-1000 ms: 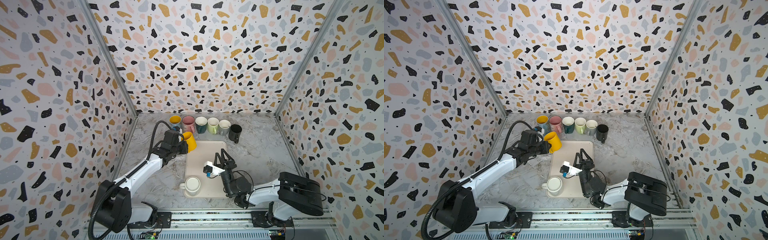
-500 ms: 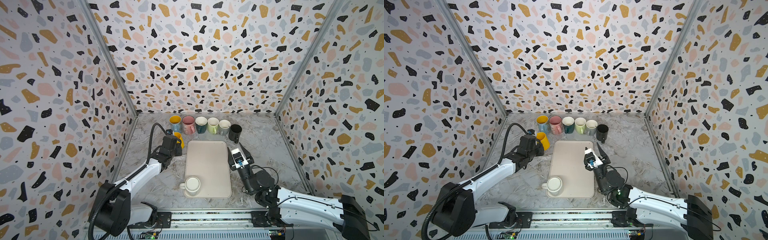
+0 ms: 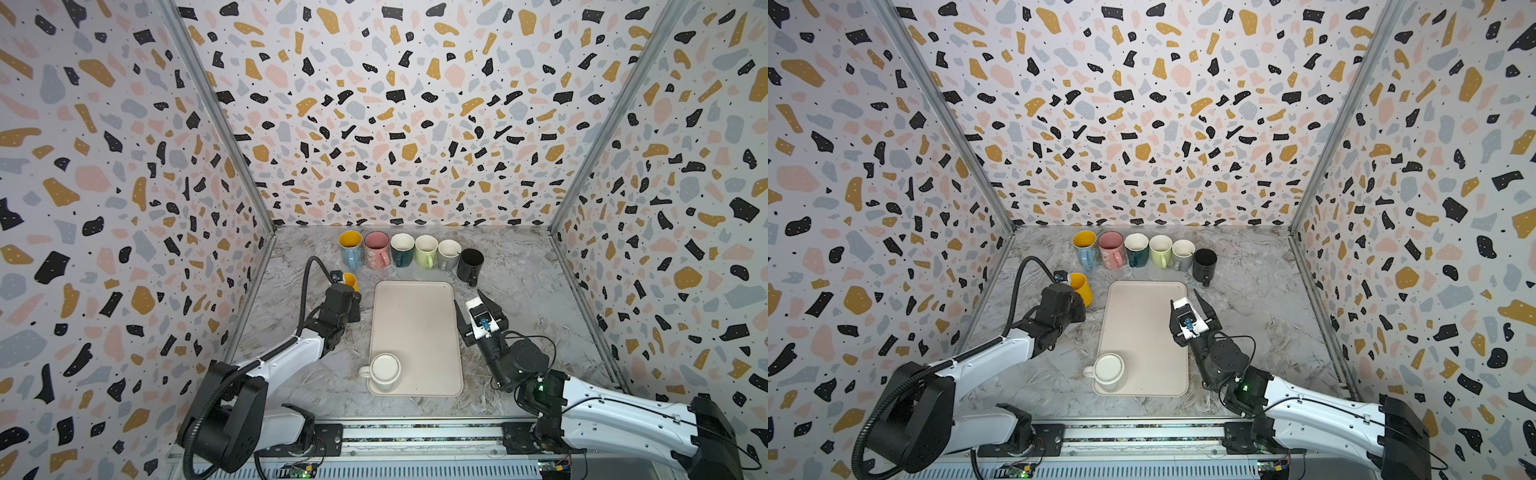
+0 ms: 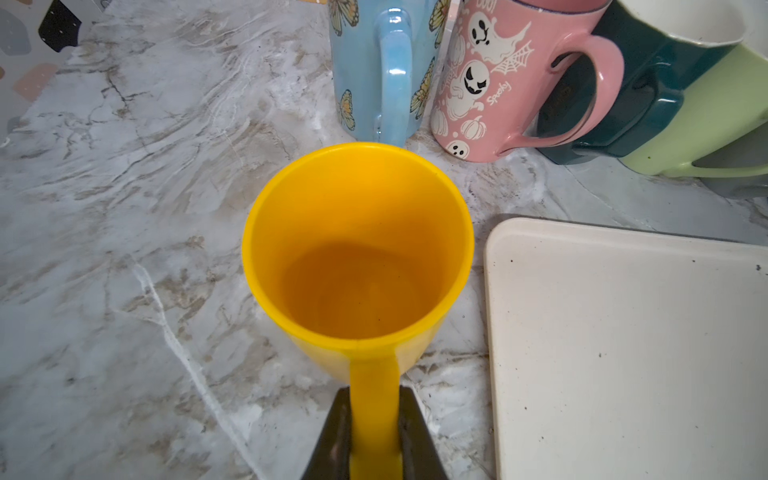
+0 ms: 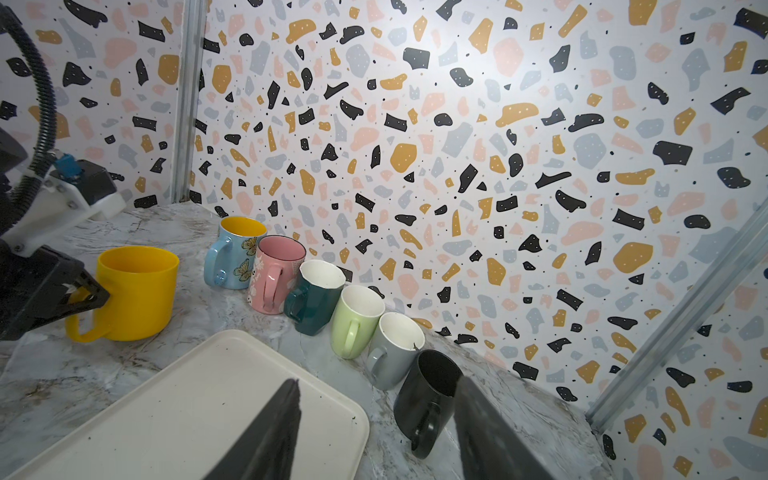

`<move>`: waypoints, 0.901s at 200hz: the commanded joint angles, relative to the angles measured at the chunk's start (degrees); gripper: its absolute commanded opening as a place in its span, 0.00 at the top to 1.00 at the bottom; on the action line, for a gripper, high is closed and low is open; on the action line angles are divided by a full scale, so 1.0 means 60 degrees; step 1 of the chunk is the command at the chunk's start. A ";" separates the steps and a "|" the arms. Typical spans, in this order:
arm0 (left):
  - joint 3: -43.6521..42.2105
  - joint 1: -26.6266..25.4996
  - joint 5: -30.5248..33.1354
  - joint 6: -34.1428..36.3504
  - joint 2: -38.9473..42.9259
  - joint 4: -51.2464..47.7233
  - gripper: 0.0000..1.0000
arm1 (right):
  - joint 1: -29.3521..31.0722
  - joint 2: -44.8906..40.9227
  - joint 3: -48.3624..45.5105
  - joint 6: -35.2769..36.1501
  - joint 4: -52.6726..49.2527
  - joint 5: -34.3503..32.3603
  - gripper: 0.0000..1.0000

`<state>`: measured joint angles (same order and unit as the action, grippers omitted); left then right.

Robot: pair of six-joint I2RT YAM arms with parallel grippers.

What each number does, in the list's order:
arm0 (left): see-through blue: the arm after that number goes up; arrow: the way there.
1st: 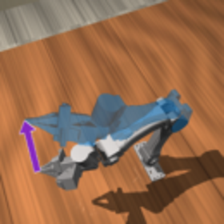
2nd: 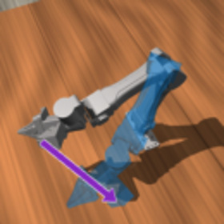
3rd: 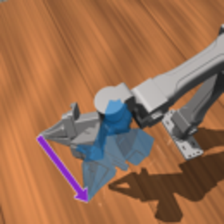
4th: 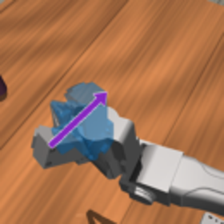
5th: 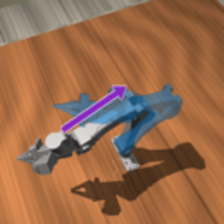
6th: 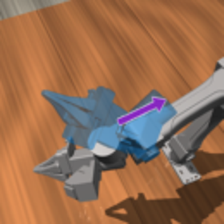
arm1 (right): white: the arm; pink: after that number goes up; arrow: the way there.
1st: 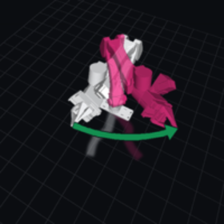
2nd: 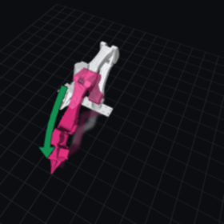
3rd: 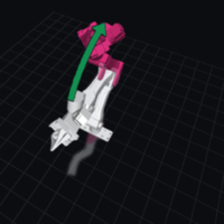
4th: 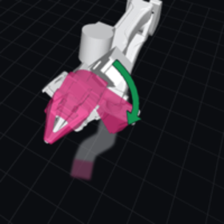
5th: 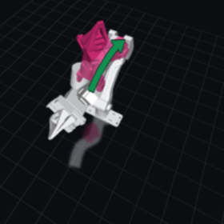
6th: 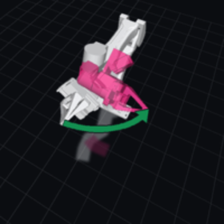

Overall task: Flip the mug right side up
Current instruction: 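Lower the yellow mug upright beside the tray with the left gripper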

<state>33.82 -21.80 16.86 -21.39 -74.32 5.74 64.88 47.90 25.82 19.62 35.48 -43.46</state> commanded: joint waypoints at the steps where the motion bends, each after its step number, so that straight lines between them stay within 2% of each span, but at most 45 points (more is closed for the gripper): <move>1: -0.0038 0.0043 0.0467 0.0305 -0.0036 0.1995 1.00 | -0.0075 -0.0130 0.0135 -0.0335 -0.0099 0.0066 0.39; 55: -0.0122 0.0045 0.0528 0.0483 -0.0585 0.2599 1.00 | -0.0192 -0.0158 0.0124 -0.0526 -0.0260 0.0132 0.38; 141: -0.0026 0.0045 0.0666 0.0445 -0.1285 0.2364 1.00 | -0.0274 -0.0153 0.0077 -0.0713 -0.0304 0.0244 0.37; 166: -0.0102 0.0044 0.0530 0.0357 -0.1277 0.2285 0.81 | -0.0288 -0.0161 0.0053 -0.0756 -0.0304 0.0242 0.37; 180: -0.0176 0.0045 0.0495 0.0328 -0.1205 0.2252 0.73 | -0.0295 -0.0176 0.0047 -0.0773 -0.0302 0.0256 0.37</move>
<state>32.69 -21.80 19.55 -18.98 -81.89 16.86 63.37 47.86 25.78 15.99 33.85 -41.91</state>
